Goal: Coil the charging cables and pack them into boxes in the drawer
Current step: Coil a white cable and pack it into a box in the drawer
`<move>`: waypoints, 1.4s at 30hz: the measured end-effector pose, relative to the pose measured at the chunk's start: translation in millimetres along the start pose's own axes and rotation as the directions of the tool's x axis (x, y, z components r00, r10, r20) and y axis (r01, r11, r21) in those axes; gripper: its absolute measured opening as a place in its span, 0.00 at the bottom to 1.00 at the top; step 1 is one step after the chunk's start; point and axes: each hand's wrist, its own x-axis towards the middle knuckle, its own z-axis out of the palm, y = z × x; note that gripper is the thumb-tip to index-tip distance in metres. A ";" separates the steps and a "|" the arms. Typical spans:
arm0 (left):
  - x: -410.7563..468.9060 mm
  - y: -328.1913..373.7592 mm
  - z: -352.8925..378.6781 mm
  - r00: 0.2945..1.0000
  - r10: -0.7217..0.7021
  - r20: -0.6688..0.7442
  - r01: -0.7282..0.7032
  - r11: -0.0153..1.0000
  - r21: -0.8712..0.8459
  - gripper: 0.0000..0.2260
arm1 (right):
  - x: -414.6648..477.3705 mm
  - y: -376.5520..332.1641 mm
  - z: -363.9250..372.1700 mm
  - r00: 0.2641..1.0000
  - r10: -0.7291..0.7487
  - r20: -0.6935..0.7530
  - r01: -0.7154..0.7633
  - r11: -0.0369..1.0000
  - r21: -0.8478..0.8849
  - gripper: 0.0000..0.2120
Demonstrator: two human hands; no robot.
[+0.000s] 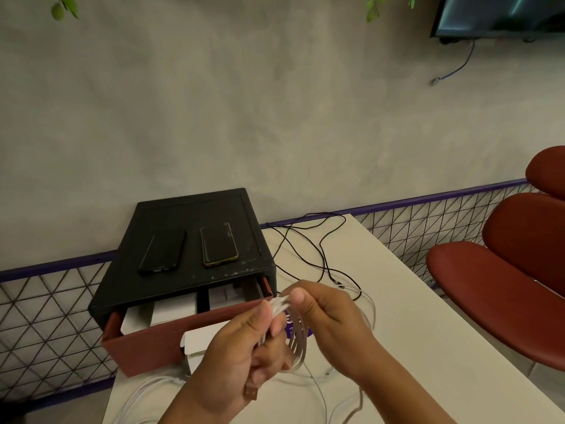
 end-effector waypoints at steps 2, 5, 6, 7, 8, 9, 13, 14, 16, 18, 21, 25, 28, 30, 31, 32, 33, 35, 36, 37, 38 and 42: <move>1.0 -1.9 0.2 1.000 -0.005 0.025 0.006 0.998 -0.060 0.21 | -0.9 1.1 7.6 1.000 0.031 -0.002 -0.031 0.993 0.111 0.23; 0.9 1.5 7.1 0.999 -0.054 -0.002 0.053 0.997 -0.052 0.20 | -1.7 0.2 13.9 0.992 0.049 -0.112 -0.040 0.996 0.084 0.16; 1.6 1.6 8.8 0.997 -0.066 -0.051 0.064 0.997 -0.033 0.20 | -1.2 0.2 13.9 0.988 0.050 -0.143 -0.047 0.999 0.022 0.16; 2.6 0.6 9.6 0.993 -0.058 -0.107 0.058 0.998 -0.010 0.19 | -0.8 -0.2 13.4 0.985 0.045 -0.164 -0.054 0.997 -0.046 0.16; 3.9 -0.3 10.4 0.987 -0.042 -0.156 0.045 0.999 0.016 0.17 | -0.3 -0.2 12.5 0.984 0.041 -0.173 -0.061 0.992 -0.110 0.17; 4.6 -0.7 11.4 0.982 -0.027 -0.189 0.035 0.999 0.039 0.17 | 0.2 0.9 12.1 0.984 0.028 -0.177 -0.058 0.985 -0.162 0.17; 5.2 -3.5 15.3 0.957 -0.006 -0.289 -0.001 1.000 -0.021 0.15 | 5.0 3.2 10.9 0.993 0.038 -0.111 -0.050 0.993 -0.110 0.17; 4.8 -2.6 15.6 0.952 -0.008 -0.305 -0.013 0.998 -0.069 0.15 | 6.3 2.7 9.1 0.996 0.039 -0.076 -0.045 0.996 -0.074 0.17; 3.6 3.4 13.1 0.941 -0.011 -0.339 -0.050 0.984 -0.169 0.14 | 8.7 5.6 0.1 0.998 0.050 -0.043 -0.054 0.994 -0.100 0.15; 2.8 12.7 4.4 0.923 -0.001 -0.386 -0.109 0.958 -0.264 0.13 | 9.7 15.1 -13.7 0.991 0.120 -0.055 -0.128 0.975 -0.181 0.13; 2.3 23.0 -7.6 0.896 0.024 -0.444 -0.150 0.956 -0.251 0.13 | 6.4 30.6 -29.4 0.980 0.178 -0.086 -0.195 0.945 -0.262 0.12; 4.5 22.2 -11.6 0.890 0.036 -0.454 -0.185 0.939 -0.290 0.13 | 3.5 40.5 -34.7 0.981 0.193 -0.024 -0.182 0.867 -0.463 0.05; 4.9 23.2 -17.7 0.899 0.046 -0.435 -0.204 0.924 -0.324 0.15 | 1.7 49.5 -36.8 0.984 0.178 0.025 -0.121 0.759 -0.640 0.06; 4.4 25.3 -22.3 0.920 0.056 -0.389 -0.200 0.918 -0.341 0.18 | -0.5 55.6 -36.7 0.977 0.210 0.018 -0.142 0.719 -0.681 0.08; 3.8 25.8 -24.2 0.926 0.055 -0.372 -0.195 0.916 -0.350 0.21 | -1.6 58.1 -36.0 0.973 0.232 0.003 -0.168 0.712 -0.682 0.07; 3.2 25.6 -25.6 0.929 0.050 -0.365 -0.190 0.915 -0.357 0.23 | -2.5 58.7 -35.2 0.968 0.250 -0.018 -0.198 0.723 -0.662 0.07; 3.1 25.0 -26.2 0.932 0.047 -0.360 -0.186 0.912 -0.364 0.24 | -2.6 58.0 -33.9 0.961 0.274 -0.049 -0.245 0.753 -0.610 0.08; 3.7 24.1 -24.6 0.939 0.033 -0.342 -0.173 0.906 -0.385 0.24 | -0.8 51.6 -31.1 0.926 0.351 -0.139 -0.378 0.856 -0.353 0.09; 4.2 23.1 -23.9 0.942 0.023 -0.336 -0.165 0.902 -0.399 0.24 | 0.5 45.9 -30.1 0.901 0.393 -0.184 -0.421 0.893 -0.157 0.09; 4.4 22.4 -22.0 0.946 0.011 -0.324 -0.151 0.899 -0.410 0.24 | 1.9 40.6 -29.5 0.877 0.430 -0.213 -0.432 0.901 0.038 0.10; 4.8 21.4 -19.3 0.951 -0.008 -0.310 -0.130 0.897 -0.422 0.23 | 3.3 35.1 -28.7 0.858 0.463 -0.223 -0.422 0.882 0.209 0.10; 5.8 15.4 -6.3 0.937 -0.079 -0.339 -0.088 0.887 -0.453 0.14 | 6.2 20.3 -20.6 0.819 0.512 -0.257 -0.299 0.764 0.571 0.10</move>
